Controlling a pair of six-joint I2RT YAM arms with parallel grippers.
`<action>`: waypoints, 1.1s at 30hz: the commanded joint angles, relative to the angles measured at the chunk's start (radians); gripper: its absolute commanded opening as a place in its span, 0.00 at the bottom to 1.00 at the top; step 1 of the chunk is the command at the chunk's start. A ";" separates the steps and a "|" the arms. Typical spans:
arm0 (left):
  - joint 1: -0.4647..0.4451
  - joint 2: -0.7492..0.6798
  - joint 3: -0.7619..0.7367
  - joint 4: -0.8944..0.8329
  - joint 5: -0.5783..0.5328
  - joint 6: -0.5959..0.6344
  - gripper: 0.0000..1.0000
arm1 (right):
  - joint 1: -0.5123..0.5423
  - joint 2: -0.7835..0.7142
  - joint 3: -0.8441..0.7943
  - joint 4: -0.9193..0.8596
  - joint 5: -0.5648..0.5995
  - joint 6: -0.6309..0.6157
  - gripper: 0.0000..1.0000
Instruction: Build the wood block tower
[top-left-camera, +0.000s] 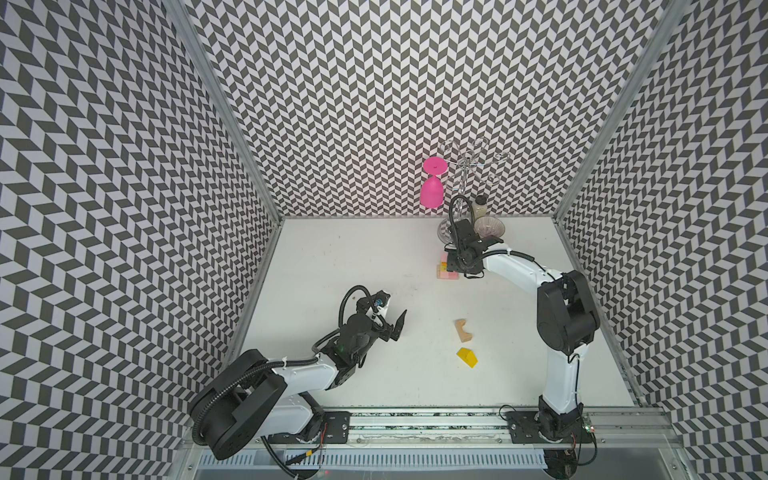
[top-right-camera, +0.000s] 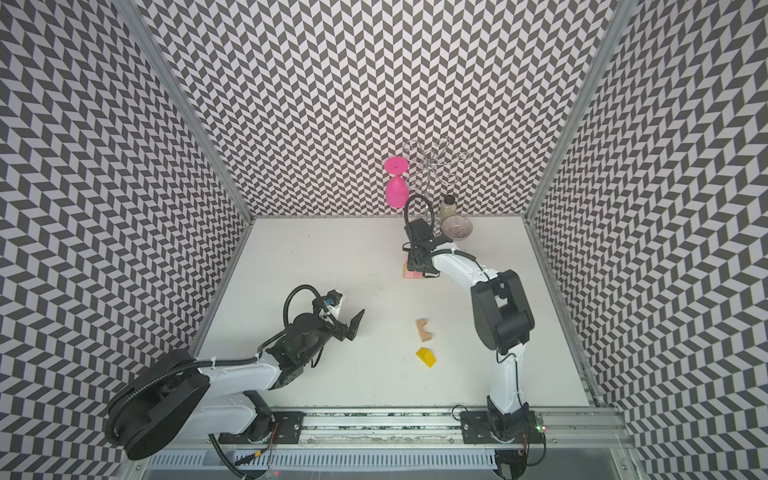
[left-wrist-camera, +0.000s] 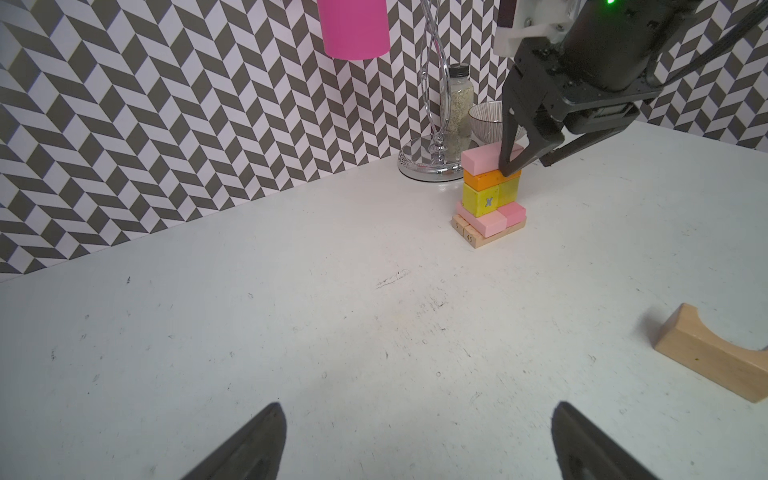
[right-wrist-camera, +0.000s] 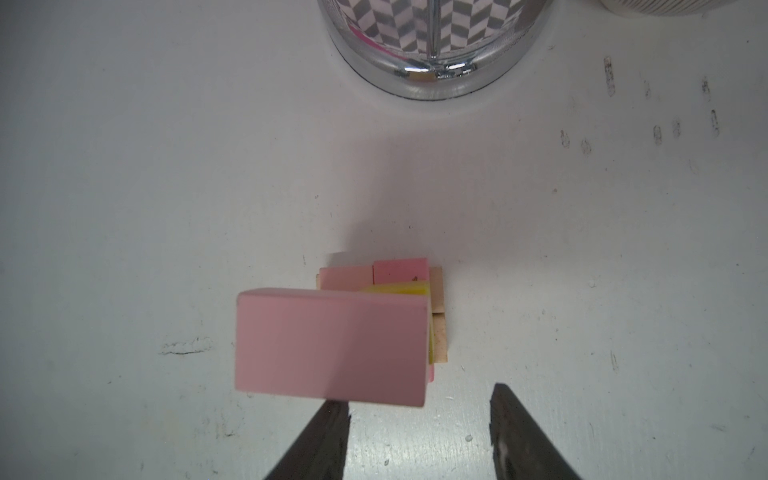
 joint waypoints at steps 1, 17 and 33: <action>-0.009 0.008 0.029 -0.006 -0.010 0.017 1.00 | -0.006 -0.004 0.006 0.012 -0.012 -0.006 0.54; -0.007 -0.010 0.023 0.002 -0.079 -0.002 1.00 | -0.007 -0.109 0.019 0.039 -0.026 0.003 0.47; -0.007 -0.012 0.020 0.005 -0.086 -0.005 1.00 | -0.033 0.141 0.369 -0.099 0.008 -0.021 0.40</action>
